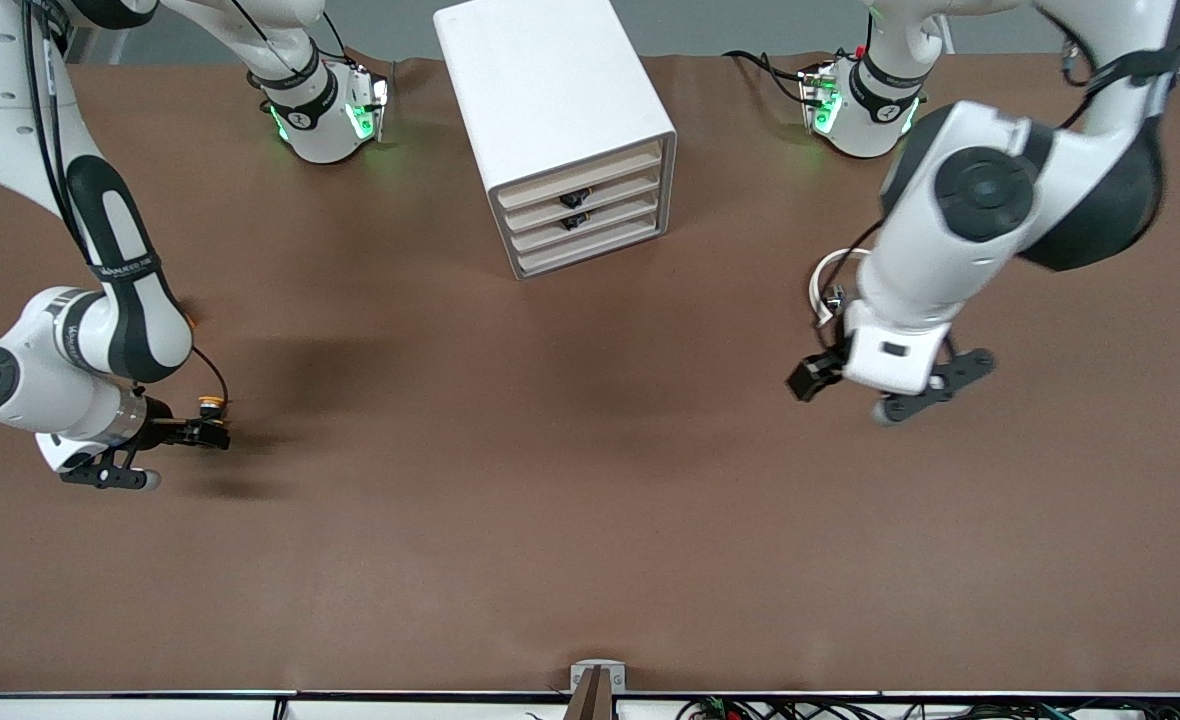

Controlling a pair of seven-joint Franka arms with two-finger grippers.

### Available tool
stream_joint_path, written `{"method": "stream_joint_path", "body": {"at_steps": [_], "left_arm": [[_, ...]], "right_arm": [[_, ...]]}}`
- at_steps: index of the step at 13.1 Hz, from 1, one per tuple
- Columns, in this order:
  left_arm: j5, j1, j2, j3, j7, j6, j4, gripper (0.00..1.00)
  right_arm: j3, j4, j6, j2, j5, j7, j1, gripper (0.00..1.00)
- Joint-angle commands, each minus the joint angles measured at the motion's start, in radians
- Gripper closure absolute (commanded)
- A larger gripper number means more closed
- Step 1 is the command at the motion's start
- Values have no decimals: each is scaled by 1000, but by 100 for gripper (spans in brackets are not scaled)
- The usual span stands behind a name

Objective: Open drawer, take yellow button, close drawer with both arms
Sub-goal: 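Open the right gripper on the button while the left gripper withdraws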

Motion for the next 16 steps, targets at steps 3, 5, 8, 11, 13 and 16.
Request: {"method": "stream_joint_path", "body": {"at_steps": [3,5,8,11,13,16], "left_arm": [[3,131,-146,-4,295,-130,-13,0],[-6,193,-183,-7,414,-133,-13,0],[-17,188,-246,64,606,-162,-10,0],[-73,44,-304,257,694,-220,-16,0],[-92,-2,-335,318,723,-257,-20,0],[-113,-23,-368,336,734,-274,-45,0]], "right_arm": [[-4,153,-353,-148,-5,-7,67,0],[-7,243,-508,-179,-25,-7,87,0],[-2,363,-662,-199,-78,-5,105,0],[-7,431,-735,-202,-75,-8,110,0],[-10,476,-771,-202,-73,-21,102,0],[-13,524,-776,-206,-79,-11,96,0]]}}
